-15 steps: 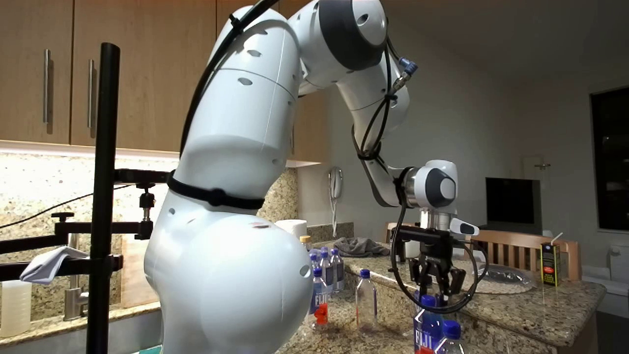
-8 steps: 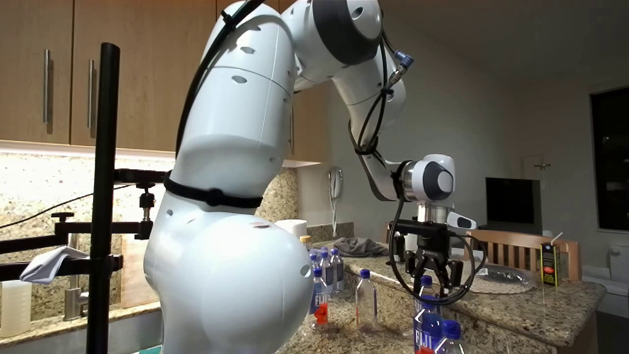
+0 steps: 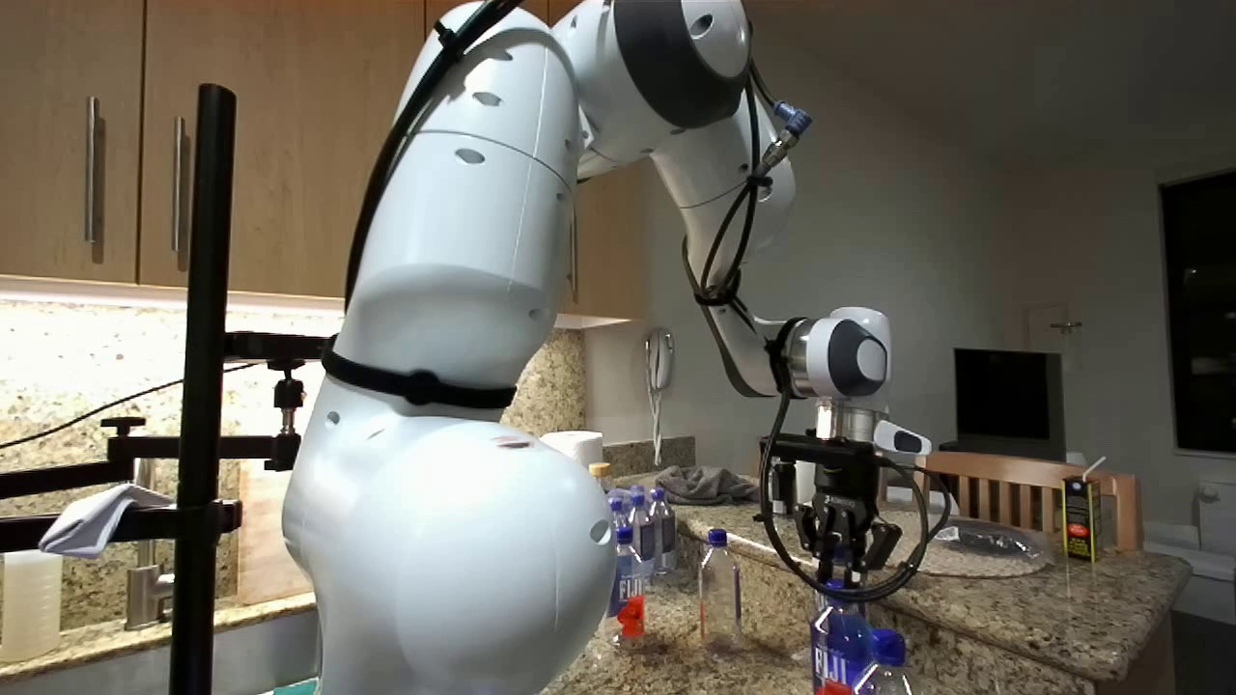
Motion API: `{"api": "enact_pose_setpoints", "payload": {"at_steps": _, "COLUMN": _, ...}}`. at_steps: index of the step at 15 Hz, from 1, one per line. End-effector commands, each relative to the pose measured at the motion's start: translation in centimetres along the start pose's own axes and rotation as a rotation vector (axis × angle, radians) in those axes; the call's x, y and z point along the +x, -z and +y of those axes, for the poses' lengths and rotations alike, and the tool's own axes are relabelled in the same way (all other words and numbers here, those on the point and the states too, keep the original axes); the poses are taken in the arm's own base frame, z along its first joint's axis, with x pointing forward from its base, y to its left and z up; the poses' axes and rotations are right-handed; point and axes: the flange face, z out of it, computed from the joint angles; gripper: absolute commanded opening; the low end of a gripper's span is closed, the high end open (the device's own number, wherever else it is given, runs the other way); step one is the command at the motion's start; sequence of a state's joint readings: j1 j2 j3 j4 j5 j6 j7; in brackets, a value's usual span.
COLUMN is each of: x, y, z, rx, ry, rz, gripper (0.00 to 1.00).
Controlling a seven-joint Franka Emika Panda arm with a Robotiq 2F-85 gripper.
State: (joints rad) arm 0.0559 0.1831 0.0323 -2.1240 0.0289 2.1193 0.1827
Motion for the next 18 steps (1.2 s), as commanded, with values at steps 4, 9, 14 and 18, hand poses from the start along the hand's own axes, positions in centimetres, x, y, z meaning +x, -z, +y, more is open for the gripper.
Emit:
{"api": "enact_pose_setpoints", "payload": {"at_steps": 4, "x": -1.5, "y": 0.7, "z": 0.1, "rx": 0.007, "ry": 0.002, "rz": -0.016, "gripper": 0.14}}
{"api": "enact_pose_setpoints", "payload": {"at_steps": 9, "x": -3.3, "y": 1.3, "z": 0.2, "rx": 0.008, "ry": -0.006, "rz": -0.045, "gripper": 0.14}}
{"api": "enact_pose_setpoints", "payload": {"at_steps": 14, "x": -5.8, "y": 1.5, "z": 0.6, "rx": -0.006, "ry": -0.018, "rz": -0.059, "gripper": 0.14}}
{"api": "enact_pose_setpoints", "payload": {"at_steps": 18, "x": -7.3, "y": 0.9, "z": 0.9, "rx": -0.014, "ry": -0.008, "rz": -0.054, "gripper": 0.14}}
